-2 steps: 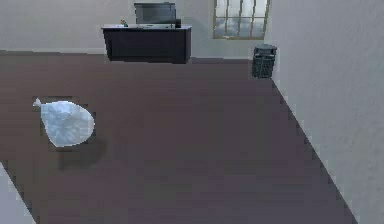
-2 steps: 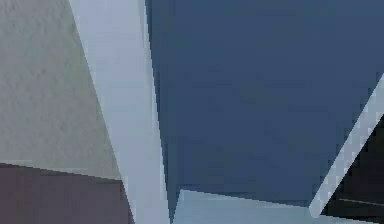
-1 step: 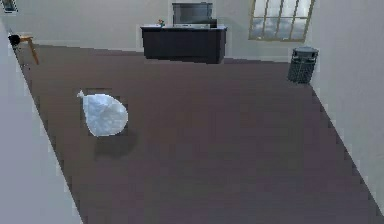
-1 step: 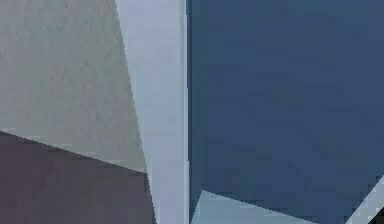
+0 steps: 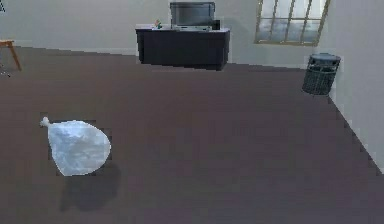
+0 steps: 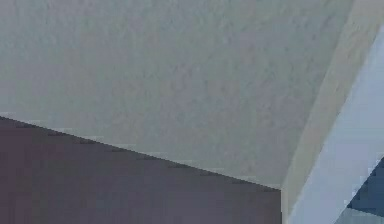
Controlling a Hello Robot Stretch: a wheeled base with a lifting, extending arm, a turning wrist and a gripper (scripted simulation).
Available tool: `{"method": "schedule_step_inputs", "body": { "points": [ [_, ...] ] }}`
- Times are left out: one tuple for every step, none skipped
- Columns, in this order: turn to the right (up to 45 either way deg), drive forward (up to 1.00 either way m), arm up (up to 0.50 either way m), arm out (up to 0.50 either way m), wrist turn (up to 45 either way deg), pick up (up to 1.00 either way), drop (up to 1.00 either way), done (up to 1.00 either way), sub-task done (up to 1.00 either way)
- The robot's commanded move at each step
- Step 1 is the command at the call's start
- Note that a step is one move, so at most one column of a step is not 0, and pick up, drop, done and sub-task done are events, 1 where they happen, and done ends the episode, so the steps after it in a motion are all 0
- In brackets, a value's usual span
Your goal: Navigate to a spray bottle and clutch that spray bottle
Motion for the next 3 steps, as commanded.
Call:
{"method": "schedule_step_inputs", "body": {
  "points": [
    [-3.0, 0.00, 0.00, 0.00, 0.0, 0.00, 0.00, 0.00, 0.00],
    [0.0, 1.00, 0.00, 0.00, 0.0, 0.00, 0.00, 0.00, 0.00],
    [0.0, 1.00, 0.00, 0.00, 0.0, 0.00, 0.00, 0.00, 0.00]
  ]
}}
